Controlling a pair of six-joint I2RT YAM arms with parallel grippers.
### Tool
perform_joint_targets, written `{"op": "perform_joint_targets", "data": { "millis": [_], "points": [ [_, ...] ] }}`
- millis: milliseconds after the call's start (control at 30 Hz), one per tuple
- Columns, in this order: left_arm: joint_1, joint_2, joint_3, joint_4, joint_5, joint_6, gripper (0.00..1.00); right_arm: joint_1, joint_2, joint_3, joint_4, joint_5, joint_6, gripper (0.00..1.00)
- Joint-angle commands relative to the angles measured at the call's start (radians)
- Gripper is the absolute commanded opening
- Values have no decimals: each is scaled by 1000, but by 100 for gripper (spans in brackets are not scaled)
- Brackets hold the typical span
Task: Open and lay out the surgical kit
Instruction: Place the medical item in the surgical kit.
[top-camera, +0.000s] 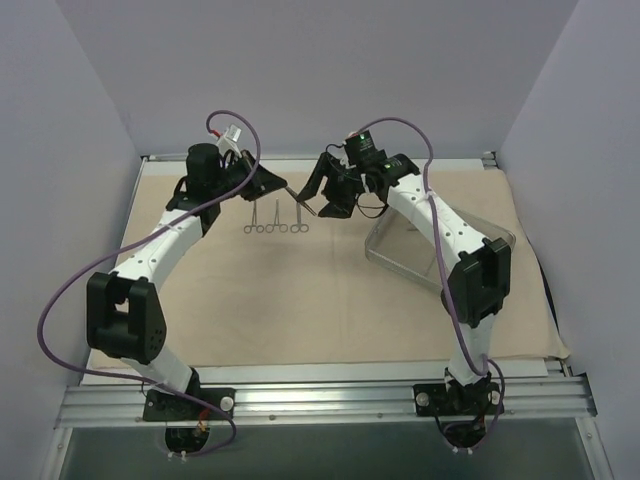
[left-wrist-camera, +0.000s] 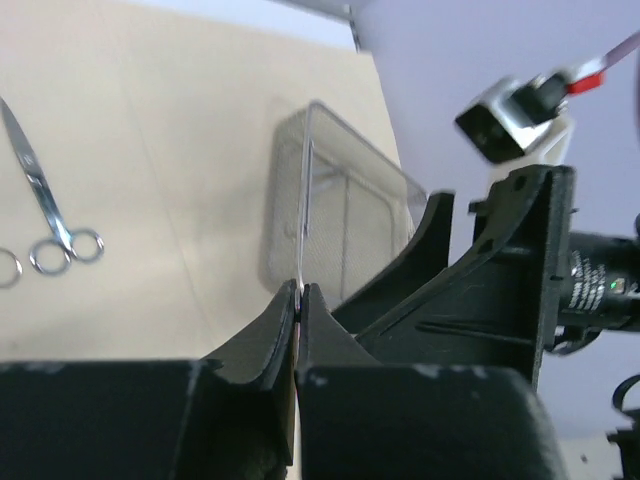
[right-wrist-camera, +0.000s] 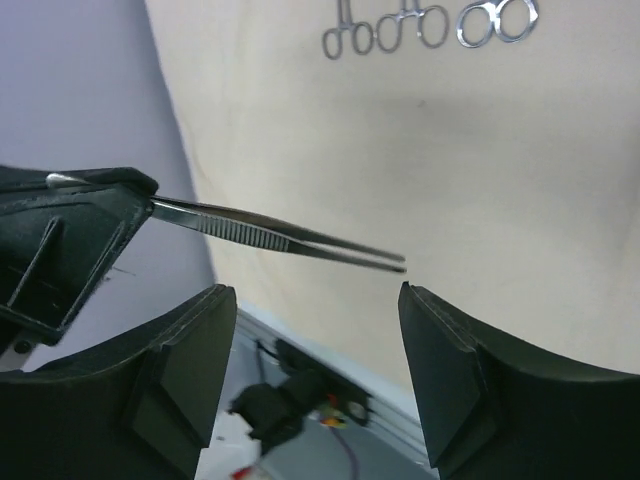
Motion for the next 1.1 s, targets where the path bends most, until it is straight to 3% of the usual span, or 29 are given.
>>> {"op": "perform_joint_targets", "data": {
  "millis": [0, 100, 333, 567, 1000, 1067],
  "points": [
    [-7, -92, -12, 215, -190, -3, 2, 21, -89, -108, 210, 11, 479, 66],
    [-10, -97, -4, 247, -194, 22, 2, 23, -156, -221, 360, 21, 730, 68],
    [-13, -164, -66, 295, -188, 79, 2, 46, -224, -294, 464, 170, 1008, 73],
    [-13, -178, -57, 270, -163, 136, 2, 63, -281, -322, 507, 302, 1111, 73],
    [-55, -160, 3, 246, -149, 215, 2, 93, -189, -282, 545, 294, 1206, 72],
    [-62, -158, 13, 232, -149, 229, 2, 92, -183, -298, 562, 294, 1221, 68]
  ]
}}
